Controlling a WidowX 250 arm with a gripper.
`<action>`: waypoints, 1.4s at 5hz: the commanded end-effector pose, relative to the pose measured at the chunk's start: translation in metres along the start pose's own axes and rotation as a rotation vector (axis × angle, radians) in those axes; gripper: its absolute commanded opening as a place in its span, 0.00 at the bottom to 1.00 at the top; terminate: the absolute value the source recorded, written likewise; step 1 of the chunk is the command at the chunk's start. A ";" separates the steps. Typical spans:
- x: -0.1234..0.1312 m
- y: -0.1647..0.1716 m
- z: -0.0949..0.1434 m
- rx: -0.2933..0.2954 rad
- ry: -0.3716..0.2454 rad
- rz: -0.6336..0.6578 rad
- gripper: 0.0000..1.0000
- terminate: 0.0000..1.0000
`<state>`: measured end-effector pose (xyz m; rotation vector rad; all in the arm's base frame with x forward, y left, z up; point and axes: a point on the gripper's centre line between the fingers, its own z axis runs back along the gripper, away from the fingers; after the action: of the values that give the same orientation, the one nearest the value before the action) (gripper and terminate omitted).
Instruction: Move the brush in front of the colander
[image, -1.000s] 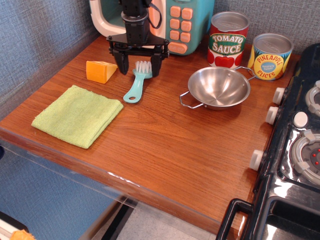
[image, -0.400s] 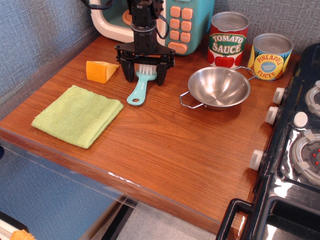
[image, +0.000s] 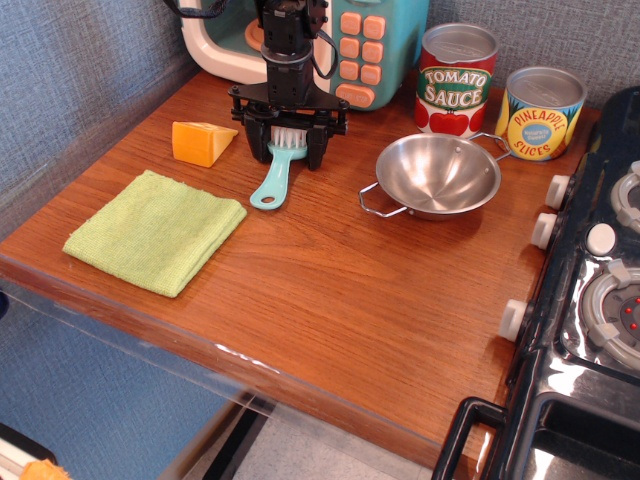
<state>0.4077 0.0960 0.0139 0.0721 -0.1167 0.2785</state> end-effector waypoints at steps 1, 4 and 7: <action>-0.013 -0.005 0.106 -0.065 -0.250 -0.114 0.00 0.00; -0.128 -0.063 0.093 -0.086 -0.154 -0.386 0.00 0.00; -0.128 -0.087 0.043 -0.056 -0.099 -0.309 0.00 0.00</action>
<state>0.2977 -0.0348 0.0205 0.0495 -0.1598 -0.0362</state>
